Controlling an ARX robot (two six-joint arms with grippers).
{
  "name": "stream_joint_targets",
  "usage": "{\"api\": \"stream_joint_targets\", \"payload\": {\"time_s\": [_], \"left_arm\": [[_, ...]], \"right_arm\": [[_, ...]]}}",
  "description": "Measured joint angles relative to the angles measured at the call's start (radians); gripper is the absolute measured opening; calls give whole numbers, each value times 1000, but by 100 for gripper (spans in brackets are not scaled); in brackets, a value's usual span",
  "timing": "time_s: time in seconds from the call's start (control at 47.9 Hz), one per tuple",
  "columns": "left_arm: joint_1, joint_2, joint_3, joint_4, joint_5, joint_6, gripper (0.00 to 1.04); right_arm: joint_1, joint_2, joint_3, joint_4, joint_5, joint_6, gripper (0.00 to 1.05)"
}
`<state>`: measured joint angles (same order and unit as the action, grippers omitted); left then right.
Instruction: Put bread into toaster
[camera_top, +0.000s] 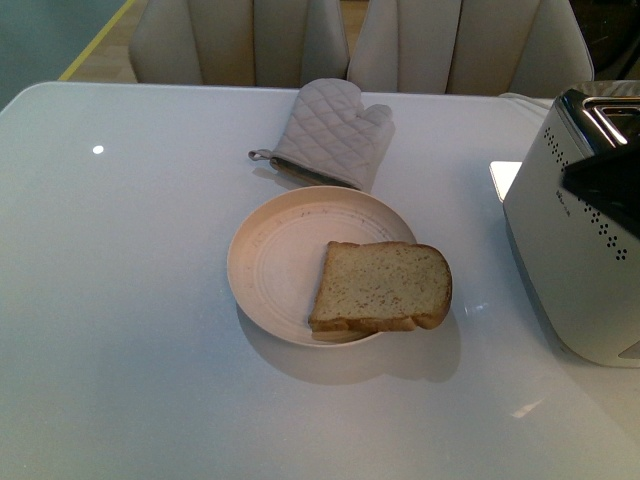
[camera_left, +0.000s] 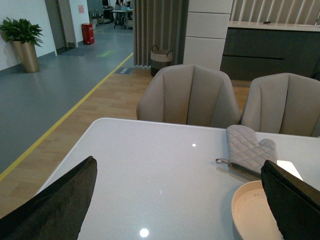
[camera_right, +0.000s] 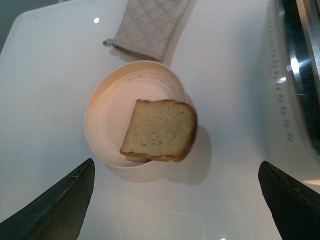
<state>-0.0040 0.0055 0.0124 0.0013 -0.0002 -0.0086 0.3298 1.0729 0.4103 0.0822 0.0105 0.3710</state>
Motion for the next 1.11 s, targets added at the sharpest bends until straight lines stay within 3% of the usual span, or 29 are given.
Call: {"api": "stream_joint_targets", "payload": {"time_s": [0.272,0.752,1.107], "left_arm": [[0,0,0,0,0,0,98],[0,0,0,0,0,0,98],[0,0,0,0,0,0,98]], "right_arm": [[15,497,160,160,-82,165,96],[-55,916,295,278,-158,263,96],[-51,1084,403,304,-214,312,96]]}}
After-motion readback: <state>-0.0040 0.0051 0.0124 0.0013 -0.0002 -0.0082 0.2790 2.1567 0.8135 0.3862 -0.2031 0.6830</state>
